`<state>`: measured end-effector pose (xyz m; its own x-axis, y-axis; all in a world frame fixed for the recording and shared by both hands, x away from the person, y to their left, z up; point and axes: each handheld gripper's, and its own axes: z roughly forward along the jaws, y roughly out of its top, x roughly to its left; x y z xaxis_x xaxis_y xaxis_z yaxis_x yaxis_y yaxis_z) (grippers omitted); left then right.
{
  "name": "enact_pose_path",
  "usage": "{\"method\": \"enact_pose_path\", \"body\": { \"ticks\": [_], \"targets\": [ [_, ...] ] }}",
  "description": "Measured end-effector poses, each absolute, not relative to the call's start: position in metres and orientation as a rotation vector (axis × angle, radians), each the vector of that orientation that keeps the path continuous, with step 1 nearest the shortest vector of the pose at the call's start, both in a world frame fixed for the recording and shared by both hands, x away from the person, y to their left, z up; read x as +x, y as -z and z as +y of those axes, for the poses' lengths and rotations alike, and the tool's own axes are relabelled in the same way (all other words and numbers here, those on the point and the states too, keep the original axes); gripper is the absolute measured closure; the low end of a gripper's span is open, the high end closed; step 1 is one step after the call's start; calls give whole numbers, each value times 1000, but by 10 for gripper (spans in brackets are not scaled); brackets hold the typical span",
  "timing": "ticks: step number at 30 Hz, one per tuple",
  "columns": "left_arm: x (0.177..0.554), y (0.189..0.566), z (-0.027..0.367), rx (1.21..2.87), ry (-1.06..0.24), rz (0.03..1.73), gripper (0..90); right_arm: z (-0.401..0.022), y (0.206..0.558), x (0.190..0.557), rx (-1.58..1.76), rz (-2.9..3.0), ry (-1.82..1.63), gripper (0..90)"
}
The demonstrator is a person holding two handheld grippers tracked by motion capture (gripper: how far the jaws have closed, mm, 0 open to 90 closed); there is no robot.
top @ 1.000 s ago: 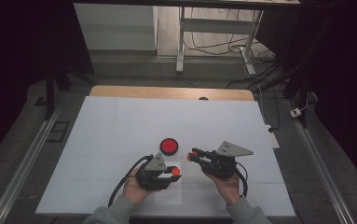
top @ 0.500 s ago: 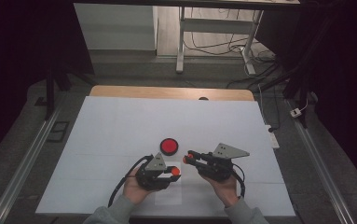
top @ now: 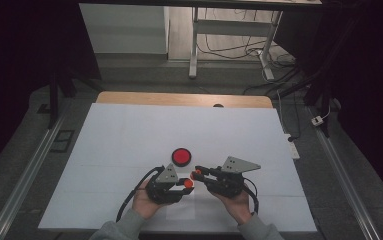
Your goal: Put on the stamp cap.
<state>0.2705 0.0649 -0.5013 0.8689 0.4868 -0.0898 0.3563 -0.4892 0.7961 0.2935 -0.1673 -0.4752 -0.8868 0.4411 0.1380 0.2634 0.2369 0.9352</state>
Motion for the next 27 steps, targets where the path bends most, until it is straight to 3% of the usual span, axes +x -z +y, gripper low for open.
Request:
{"method": "enact_pose_path", "body": {
  "ticks": [27],
  "targets": [
    [271, 502, 65, 2133, -185, 612, 649, -156, 479, 288, 642, 2403, -1722, 717]
  ]
}}
